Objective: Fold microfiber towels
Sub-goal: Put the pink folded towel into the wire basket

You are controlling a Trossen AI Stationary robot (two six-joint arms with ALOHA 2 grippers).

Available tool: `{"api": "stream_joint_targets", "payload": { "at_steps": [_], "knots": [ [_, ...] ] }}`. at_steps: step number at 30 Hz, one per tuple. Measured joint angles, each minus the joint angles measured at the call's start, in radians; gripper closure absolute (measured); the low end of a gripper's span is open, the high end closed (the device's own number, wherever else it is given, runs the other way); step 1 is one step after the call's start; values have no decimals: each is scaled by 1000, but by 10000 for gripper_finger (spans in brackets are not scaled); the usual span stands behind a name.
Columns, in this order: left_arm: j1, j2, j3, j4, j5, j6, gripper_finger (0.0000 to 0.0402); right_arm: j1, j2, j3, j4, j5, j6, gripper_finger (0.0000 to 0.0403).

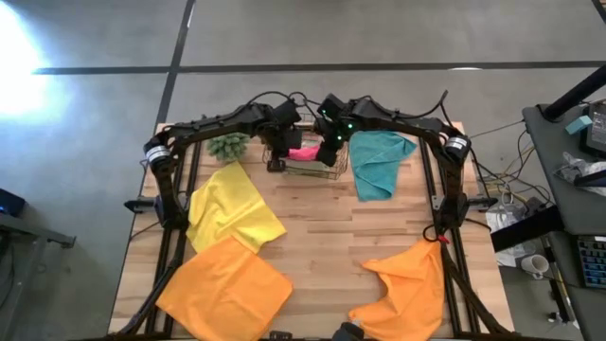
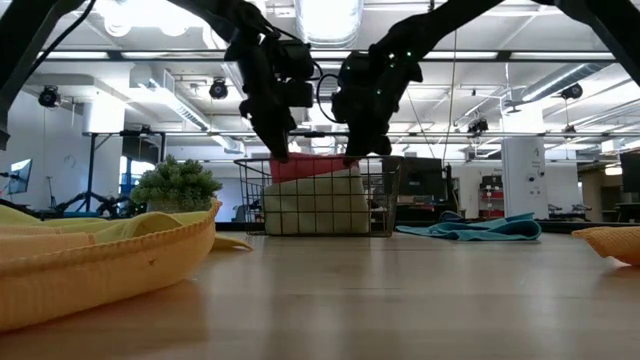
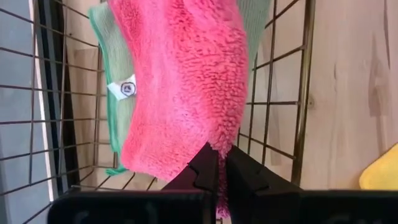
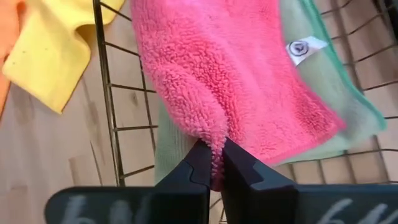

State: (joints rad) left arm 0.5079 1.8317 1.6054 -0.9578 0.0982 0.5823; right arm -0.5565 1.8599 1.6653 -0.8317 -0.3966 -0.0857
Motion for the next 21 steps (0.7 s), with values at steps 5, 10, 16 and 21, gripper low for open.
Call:
{"api": "stream_joint_targets", "payload": {
  "at_steps": [5, 10, 16, 21],
  "knots": [
    [0, 0, 0, 14, -19, 0, 400, 5, 5, 0, 0, 1, 0, 375],
    [0, 0, 0, 14, -46, 0, 368, 5, 5, 0, 1, 3, 0, 331],
    [-1, -7, 0, -39, -47, 0, 311, 4, -24, 0, -35, -7, 33, 276],
    [-1, -43, 6, -41, -50, 0, 272, 4, -89, 0, -49, -11, 20, 254]
  ]
}}
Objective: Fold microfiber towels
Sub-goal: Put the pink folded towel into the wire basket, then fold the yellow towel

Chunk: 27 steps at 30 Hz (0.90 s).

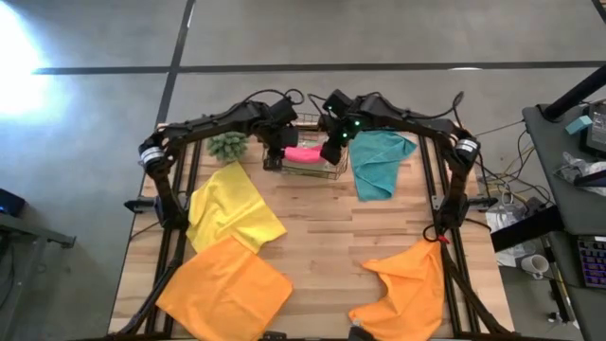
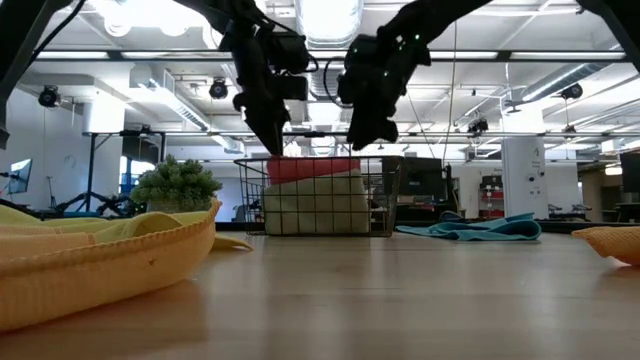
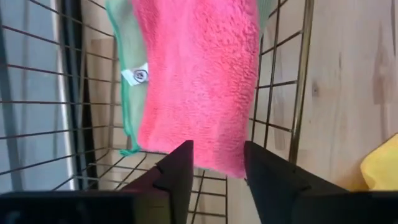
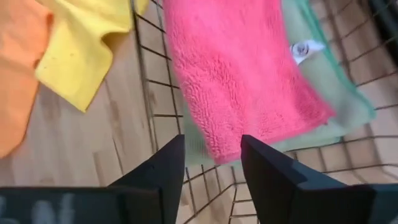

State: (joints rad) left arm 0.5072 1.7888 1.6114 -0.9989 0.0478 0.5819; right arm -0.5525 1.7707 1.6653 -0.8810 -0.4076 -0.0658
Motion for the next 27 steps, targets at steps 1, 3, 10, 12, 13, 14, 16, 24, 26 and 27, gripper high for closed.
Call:
{"api": "stream_joint_targets", "payload": {
  "at_steps": [1, 3, 10, 12, 13, 14, 16, 24, 26, 27],
  "knots": [
    [0, -6, 7, -3, -4, 0, 267, 0, -12, 0, 0, 8, -6, 252],
    [0, -21, 21, -8, -34, -2, 260, -2, -35, 0, -5, 28, -34, 250],
    [-12, -115, 17, -7, -111, -132, 256, -18, -153, 0, -149, 46, -173, 266],
    [-23, -146, -4, -10, -110, -190, 256, -18, -190, -8, -189, 52, -195, 274],
    [-30, -161, -18, -15, -110, -206, 256, -18, -212, -18, -199, 52, -198, 277],
    [-38, -177, -33, -14, -110, -220, 256, -18, -234, -31, -199, 52, -198, 280],
    [-55, -210, -74, 1, -110, -262, 256, -17, -280, -69, -200, 50, -195, 286],
    [-174, -310, -254, 13, -110, -463, 256, 52, -428, -276, -110, 32, -118, 298],
    [-216, -326, -293, 13, -110, -530, 256, 90, -445, -327, -61, 32, -105, 296],
    [-239, -335, -312, 13, -110, -564, 256, 112, -452, -351, -35, 33, -94, 296]
  ]
}}
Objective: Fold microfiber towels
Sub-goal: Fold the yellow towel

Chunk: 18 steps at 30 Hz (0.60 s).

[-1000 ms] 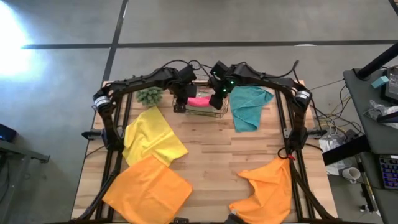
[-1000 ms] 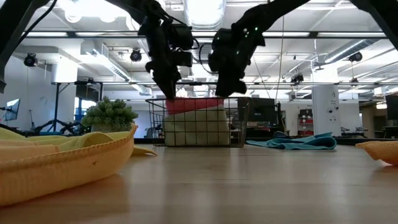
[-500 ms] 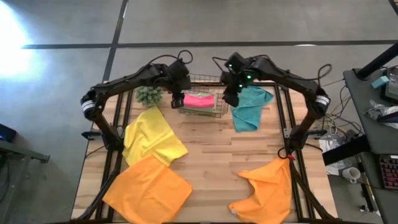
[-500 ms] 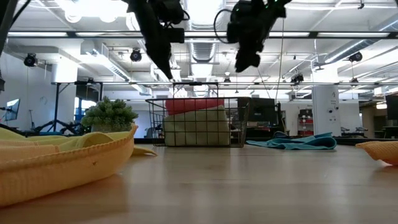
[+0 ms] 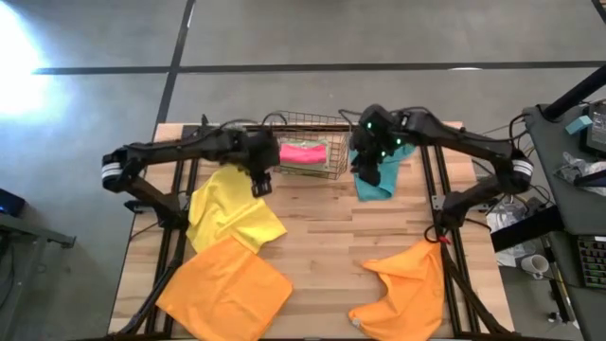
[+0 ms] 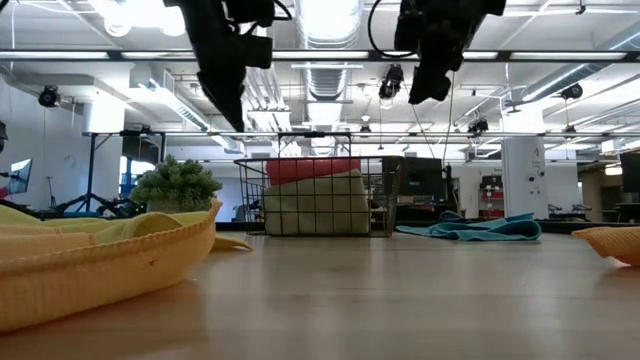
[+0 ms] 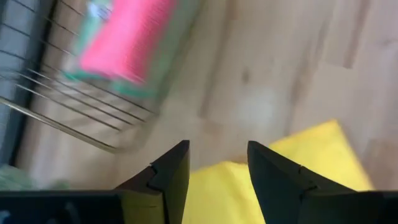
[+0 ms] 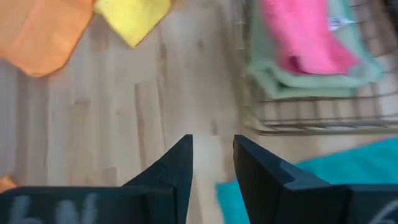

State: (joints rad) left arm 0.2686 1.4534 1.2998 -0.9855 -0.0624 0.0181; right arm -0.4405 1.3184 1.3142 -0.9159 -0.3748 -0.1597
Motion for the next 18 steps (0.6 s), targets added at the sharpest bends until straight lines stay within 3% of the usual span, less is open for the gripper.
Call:
{"api": "stream_joint_targets", "payload": {
  "at_steps": [5, 18],
  "knots": [
    [-121, -40, -76, 9, -2, -157, 255, 115, -26, -89, 127, -2, 37, 295],
    [-401, -31, -170, 12, -33, -497, 255, 343, 20, -159, 320, 1, 54, 302]
  ]
}}
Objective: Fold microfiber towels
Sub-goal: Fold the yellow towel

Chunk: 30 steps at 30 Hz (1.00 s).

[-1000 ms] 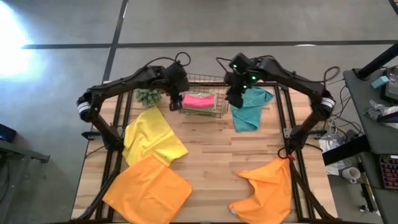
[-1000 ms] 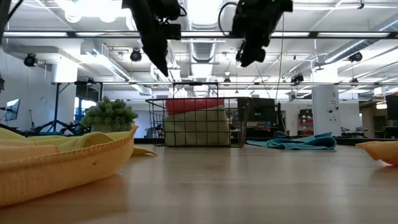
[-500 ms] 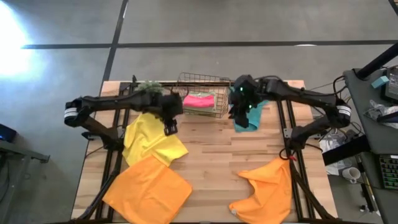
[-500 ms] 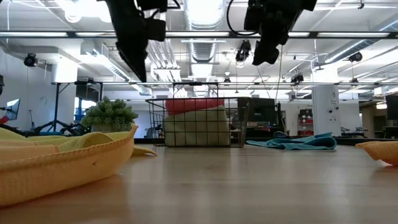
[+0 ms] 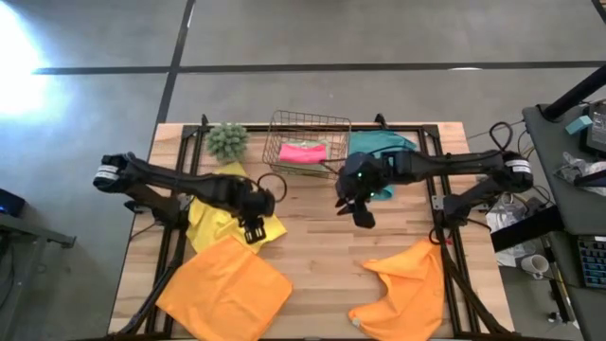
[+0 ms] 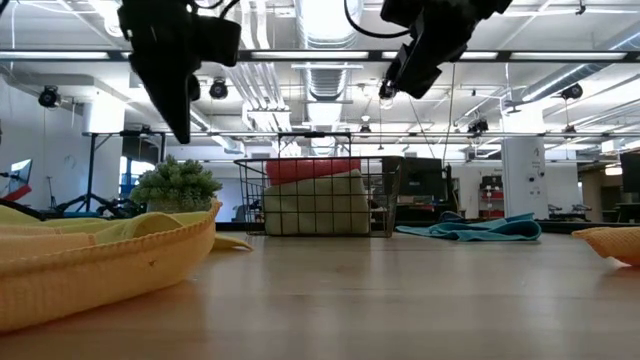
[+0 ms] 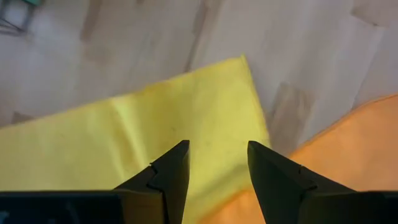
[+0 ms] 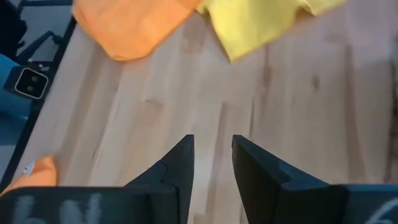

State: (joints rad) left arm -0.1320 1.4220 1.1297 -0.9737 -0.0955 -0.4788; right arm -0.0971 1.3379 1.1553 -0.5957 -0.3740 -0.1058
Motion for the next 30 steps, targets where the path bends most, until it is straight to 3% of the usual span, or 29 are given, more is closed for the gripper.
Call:
{"api": "stream_joint_targets", "payload": {
  "at_steps": [16, 30],
  "knots": [
    [-293, 2, -124, 51, -17, -506, 255, 23, 258, 16, 312, 2, -115, 308],
    [-458, 12, -144, 115, -18, -659, 256, 23, 593, 308, 371, -1, -141, 325]
  ]
}}
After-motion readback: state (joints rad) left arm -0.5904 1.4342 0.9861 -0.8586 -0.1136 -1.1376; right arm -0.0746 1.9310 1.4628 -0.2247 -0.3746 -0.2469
